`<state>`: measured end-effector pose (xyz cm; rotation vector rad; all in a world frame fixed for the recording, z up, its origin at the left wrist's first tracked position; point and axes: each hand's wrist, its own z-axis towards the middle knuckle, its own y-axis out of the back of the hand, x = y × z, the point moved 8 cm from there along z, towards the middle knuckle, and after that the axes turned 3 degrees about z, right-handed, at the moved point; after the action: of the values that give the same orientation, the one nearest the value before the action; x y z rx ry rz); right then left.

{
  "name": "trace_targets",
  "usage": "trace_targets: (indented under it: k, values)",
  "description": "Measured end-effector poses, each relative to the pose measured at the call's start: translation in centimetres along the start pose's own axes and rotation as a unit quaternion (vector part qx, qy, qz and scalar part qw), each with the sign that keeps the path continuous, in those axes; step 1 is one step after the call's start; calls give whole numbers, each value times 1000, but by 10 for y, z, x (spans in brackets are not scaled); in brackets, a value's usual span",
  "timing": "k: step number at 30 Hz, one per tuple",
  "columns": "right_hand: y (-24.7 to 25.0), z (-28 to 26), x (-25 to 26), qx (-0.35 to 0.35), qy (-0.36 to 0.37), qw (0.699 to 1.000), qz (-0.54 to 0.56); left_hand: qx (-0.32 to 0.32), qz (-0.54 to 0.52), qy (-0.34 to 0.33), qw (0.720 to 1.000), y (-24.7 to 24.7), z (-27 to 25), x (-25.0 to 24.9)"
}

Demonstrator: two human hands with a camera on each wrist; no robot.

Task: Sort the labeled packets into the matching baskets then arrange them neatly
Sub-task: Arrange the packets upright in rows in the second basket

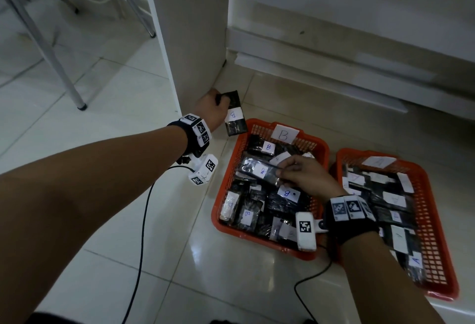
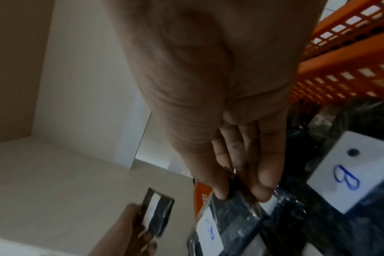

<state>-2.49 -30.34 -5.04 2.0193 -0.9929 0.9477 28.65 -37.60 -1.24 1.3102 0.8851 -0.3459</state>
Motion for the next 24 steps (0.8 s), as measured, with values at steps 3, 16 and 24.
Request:
trace_targets:
  k: [3,16,24]
  values:
    - [-20,1,-14,27,-7,998,-50,6,-1,-4,1000,-9,-1,-10]
    - [-33,10,-25,-23,5,983,-184,5,-31,0,999,-8,-3,-10]
    - [-33,7,-22,-10,-12,988,-154,4,-25,-8,1000,-3,-5,-14]
